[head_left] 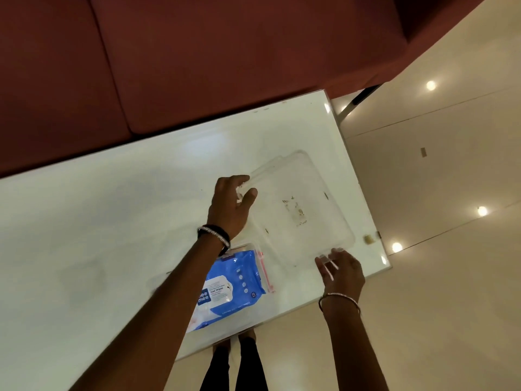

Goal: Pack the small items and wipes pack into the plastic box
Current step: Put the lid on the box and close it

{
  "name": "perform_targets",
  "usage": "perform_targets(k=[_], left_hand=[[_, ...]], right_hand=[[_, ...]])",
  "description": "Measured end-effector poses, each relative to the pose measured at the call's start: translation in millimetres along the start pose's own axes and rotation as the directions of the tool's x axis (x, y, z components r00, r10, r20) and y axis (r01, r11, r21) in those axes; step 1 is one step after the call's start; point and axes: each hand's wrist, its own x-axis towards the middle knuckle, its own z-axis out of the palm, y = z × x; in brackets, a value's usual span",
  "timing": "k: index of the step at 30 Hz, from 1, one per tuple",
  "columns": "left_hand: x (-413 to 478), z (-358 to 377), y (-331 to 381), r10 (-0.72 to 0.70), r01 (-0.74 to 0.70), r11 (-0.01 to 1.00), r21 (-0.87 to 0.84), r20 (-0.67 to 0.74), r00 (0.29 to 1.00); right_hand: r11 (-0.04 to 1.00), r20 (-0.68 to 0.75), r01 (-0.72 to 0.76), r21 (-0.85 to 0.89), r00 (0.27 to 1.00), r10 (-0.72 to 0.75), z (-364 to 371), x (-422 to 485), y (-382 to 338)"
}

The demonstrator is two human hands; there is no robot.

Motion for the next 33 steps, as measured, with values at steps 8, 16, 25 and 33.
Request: perform_targets(k=[8,16,25,33], left_hand=[[-98.7,-65.5,-9.1,-0.332,0.234,0.725,-0.647,-0.031,0.943],[-185.1,-98.9,-82.8,-0.296,0.114,0.628,-0.770,-0.100,0.950],[-216.3,-90.9,-118.4,-0.243,0.183,0.926,-0.330,-0.153,0.958],[-215.5,-83.3,-140.2,-0.258,0.197,0.949,-0.248,-0.245,0.935]], right_hand=[[0.971,0.207,-0.003,0.239,0.977,-0.048,12.4,-61.7,-22.1],[0.955,0.581,0.264,-0.132,0.801,-0.141,-2.1,-83.3,23.9],[0.678,0.660,0.596,-0.430,0.720,-0.215,-11.1,-95.4,69.6],[0.523,0.680,0.702,-0.483,0.677,-0.282,-12.7,-80.2,93.3]])
